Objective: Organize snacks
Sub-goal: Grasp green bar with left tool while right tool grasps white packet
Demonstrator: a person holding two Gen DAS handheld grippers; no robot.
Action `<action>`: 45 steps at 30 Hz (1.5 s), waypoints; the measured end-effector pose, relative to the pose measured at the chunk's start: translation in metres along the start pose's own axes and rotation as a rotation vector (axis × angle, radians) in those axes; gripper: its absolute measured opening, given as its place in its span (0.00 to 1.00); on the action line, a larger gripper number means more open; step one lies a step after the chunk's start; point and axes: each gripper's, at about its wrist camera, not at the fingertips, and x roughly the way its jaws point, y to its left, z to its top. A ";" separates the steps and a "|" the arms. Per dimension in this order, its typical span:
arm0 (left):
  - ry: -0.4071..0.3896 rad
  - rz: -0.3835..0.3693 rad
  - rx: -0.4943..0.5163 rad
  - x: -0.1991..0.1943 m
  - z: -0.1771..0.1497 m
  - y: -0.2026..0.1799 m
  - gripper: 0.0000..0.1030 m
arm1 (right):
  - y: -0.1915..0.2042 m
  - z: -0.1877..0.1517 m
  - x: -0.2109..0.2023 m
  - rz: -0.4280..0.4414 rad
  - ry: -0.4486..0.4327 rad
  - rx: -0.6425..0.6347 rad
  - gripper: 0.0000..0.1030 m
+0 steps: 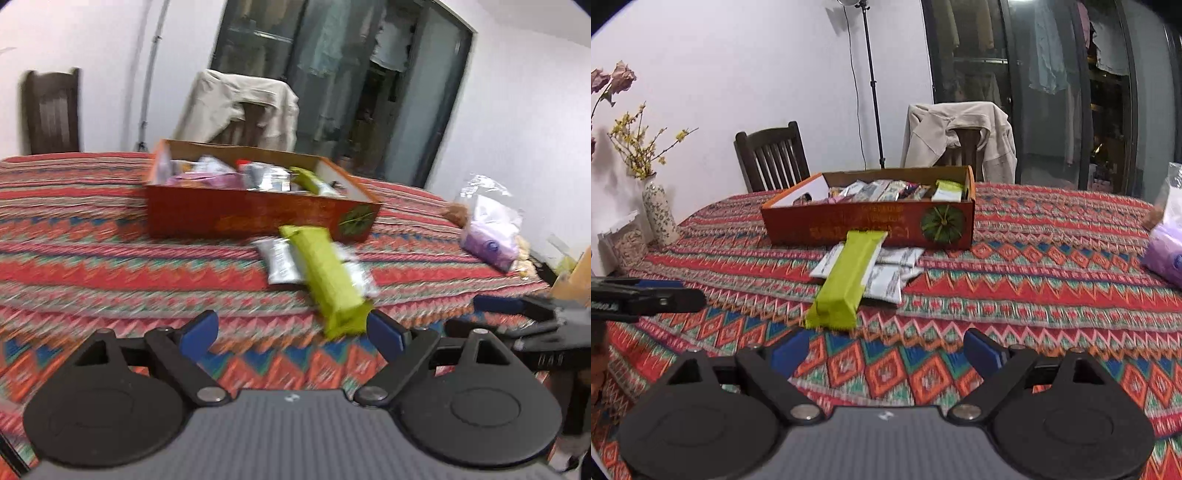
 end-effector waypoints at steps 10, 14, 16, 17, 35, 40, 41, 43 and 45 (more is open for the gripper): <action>0.118 -0.036 0.066 0.130 0.033 -0.044 0.77 | -0.024 -0.003 0.003 -0.035 -0.012 0.057 0.88; 0.123 -0.013 0.046 0.142 0.031 -0.042 0.69 | -0.045 -0.012 -0.014 -0.094 -0.016 0.099 0.88; 0.115 -0.001 0.039 0.142 0.031 -0.040 0.62 | -0.054 -0.016 -0.020 -0.118 -0.019 0.117 0.88; 0.112 0.006 0.039 0.141 0.030 -0.039 0.57 | -0.058 -0.017 -0.022 -0.126 -0.019 0.126 0.88; -0.065 -0.004 -0.065 0.008 0.019 0.042 0.34 | -0.013 0.032 0.058 0.011 0.027 -0.003 0.87; -0.088 0.028 -0.111 -0.007 0.015 0.070 0.35 | -0.005 0.059 0.112 0.031 0.044 0.008 0.85; -0.091 0.027 -0.117 -0.009 0.014 0.074 0.35 | -0.004 0.063 0.126 0.019 0.053 0.009 0.84; -0.098 0.033 -0.128 -0.012 0.012 0.080 0.35 | -0.001 0.069 0.148 -0.012 0.076 0.001 0.77; -0.105 0.040 -0.133 -0.015 0.010 0.084 0.35 | 0.002 0.072 0.165 -0.041 0.094 -0.012 0.69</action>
